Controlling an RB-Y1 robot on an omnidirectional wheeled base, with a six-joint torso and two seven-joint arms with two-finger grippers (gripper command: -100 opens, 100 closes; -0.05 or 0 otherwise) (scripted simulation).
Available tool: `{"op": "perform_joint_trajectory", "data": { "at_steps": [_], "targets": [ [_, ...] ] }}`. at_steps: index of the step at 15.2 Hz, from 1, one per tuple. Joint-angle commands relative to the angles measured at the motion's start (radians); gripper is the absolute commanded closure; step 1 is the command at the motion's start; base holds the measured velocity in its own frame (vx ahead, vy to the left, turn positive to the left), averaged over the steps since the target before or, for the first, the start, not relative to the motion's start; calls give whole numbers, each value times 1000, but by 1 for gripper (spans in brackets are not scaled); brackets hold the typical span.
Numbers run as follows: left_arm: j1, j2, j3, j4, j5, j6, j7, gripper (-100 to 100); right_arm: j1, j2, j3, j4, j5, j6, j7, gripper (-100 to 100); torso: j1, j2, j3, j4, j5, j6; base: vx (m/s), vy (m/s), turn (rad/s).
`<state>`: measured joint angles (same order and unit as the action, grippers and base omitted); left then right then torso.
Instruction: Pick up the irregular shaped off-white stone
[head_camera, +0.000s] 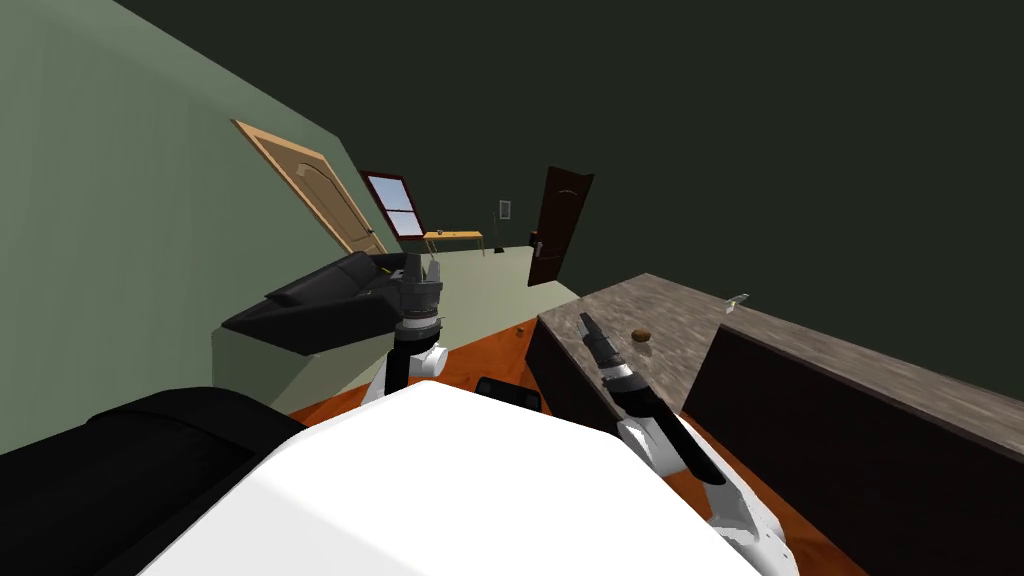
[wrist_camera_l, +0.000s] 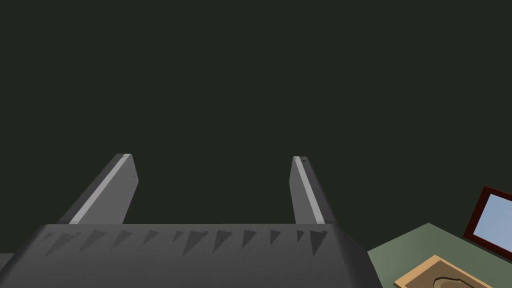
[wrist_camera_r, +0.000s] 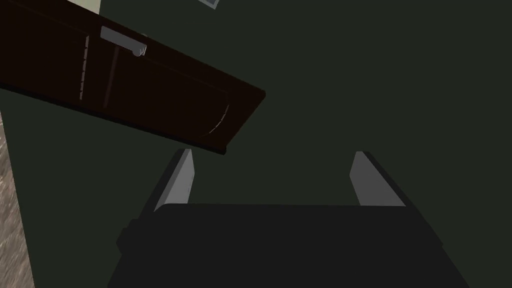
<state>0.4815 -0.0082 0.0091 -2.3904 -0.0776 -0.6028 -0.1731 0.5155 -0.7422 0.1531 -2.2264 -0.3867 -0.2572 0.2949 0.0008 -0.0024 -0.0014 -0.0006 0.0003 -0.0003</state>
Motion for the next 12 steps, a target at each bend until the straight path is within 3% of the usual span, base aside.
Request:
{"op": "perform_joint_trajectory", "data": {
  "at_steps": [1,2,4,5,7,8,10,11,12],
  "targets": [
    [0,0,0,0,0,0,0,0,2,-48,-2,-1,-16,15,6,-100,0,0,0,0,0,0,24,12,30],
    [0,0,0,0,0,0,0,0,6,-72,9,14,-54,41,28,-100,0,0,0,0,0,0,32,17,77],
    [0,0,0,0,0,0,0,0,6,-113,9,14,-54,41,28,-100,0,0,0,0,0,0,32,17,61],
    [0,0,0,0,0,0,0,0,11,-138,19,29,-93,67,50,-100,0,0,0,0,0,0,37,22,94],
    [0,0,0,0,0,0,0,0,11,-178,19,29,-93,67,50,-100,0,-1,0,0,0,0,35,18,57],
    [0,0,0,0,0,0,0,0,16,-211,30,44,-133,93,72,-100,0,0,0,0,0,0,31,21,80],
    [0,0,0,0,0,0,0,0,16,-242,30,44,-133,93,72,-100,0,-1,0,0,0,0,37,15,61],
    [0,0,0,0,0,0,0,0,21,-276,41,60,-173,120,95,-100,0,0,0,0,0,0,42,15,63],
    [0,0,0,0,0,0,0,0,21,-299,41,60,-173,120,95,-100,0,-1,0,0,0,0,45,18,86]
  ]
}}
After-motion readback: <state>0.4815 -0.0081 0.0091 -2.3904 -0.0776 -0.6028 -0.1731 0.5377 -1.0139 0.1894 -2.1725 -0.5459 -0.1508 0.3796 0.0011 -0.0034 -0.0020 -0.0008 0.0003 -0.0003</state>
